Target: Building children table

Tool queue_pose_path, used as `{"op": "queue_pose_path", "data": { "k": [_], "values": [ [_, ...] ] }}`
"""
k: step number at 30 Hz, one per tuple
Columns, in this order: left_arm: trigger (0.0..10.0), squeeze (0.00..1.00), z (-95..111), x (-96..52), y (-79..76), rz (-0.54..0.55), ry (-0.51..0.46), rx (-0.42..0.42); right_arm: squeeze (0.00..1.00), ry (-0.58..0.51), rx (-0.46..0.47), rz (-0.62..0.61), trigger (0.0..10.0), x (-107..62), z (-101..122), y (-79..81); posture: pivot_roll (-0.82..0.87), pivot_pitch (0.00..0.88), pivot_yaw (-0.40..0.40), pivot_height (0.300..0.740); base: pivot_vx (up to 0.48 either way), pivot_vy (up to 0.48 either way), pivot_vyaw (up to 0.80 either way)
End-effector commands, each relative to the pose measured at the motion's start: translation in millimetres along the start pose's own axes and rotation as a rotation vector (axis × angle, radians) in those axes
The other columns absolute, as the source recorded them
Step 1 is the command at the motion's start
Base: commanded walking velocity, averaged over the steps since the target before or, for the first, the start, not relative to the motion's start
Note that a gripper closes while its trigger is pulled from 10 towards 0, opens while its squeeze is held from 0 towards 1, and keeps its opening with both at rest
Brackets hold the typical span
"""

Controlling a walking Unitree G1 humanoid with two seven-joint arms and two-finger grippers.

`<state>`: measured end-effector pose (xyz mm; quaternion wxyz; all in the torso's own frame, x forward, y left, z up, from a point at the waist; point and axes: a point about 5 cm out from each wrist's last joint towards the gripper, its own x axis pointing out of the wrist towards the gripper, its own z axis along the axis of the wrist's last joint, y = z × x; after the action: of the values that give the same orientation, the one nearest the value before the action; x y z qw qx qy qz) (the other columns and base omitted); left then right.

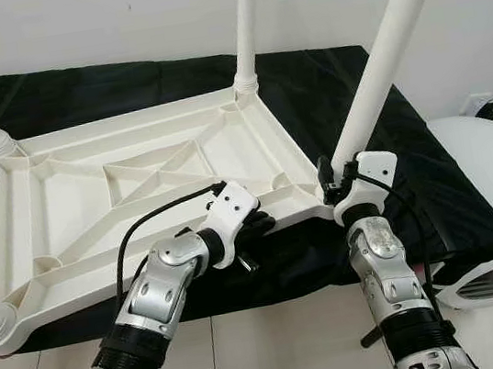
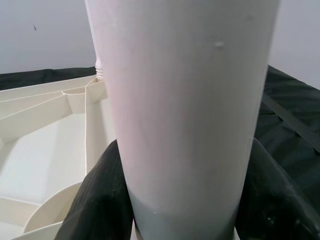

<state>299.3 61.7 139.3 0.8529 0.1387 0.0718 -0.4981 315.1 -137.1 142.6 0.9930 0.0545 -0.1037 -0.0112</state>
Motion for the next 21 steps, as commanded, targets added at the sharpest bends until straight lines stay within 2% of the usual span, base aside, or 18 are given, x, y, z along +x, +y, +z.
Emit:
{"op": "queue_pose_path", "data": {
  "k": [1,4,10,11,12,17,21],
  "values": [
    [10.0,1.00,-7,8.1,-19.3,-0.105,0.028,-0.021,0.00,0.037,0.017,0.039,10.0,-1.6,-5,11.4,-0.03,0.059,-0.069,0.740,0.000,0.000,0.00],
    [10.0,1.00,-5,7.8,-18.3,-0.111,0.020,-0.037,0.00,0.036,0.011,0.032,10.0,-1.9,-5,10.2,-0.03,0.057,-0.069,0.740,0.000,0.000,0.00],
    [10.0,1.00,-8,8.6,-17.2,-0.102,0.061,-0.013,0.00,0.035,0.004,0.017,10.0,-2.5,-6,9.4,-0.03,0.057,-0.066,0.740,0.000,0.000,0.00],
    [10.0,0.76,-9,9.3,-16.5,-0.096,0.075,0.000,0.00,0.034,0.003,0.013,10.0,-2.6,-6,8.9,-0.03,0.057,-0.066,0.740,0.000,0.000,0.00],
    [10.0,0.00,-10,10.5,-15.2,-0.083,0.095,0.004,0.00,0.033,0.002,0.012,10.0,-2.8,-6,8.6,-0.03,0.057,-0.064,0.740,0.000,0.000,0.00],
    [10.0,0.00,-15,14.1,-9.4,-0.037,0.201,0.028,0.00,0.029,0.002,0.008,10.0,-2.8,-4,8.6,-0.04,0.058,-0.059,0.740,0.000,0.000,0.00],
    [10.0,0.00,-15,13.5,-6.9,-0.033,0.217,0.026,0.00,0.026,0.003,0.007,10.0,-3.7,-4,9.0,-0.04,0.058,-0.054,0.740,0.000,0.000,0.00]
  ]
}}
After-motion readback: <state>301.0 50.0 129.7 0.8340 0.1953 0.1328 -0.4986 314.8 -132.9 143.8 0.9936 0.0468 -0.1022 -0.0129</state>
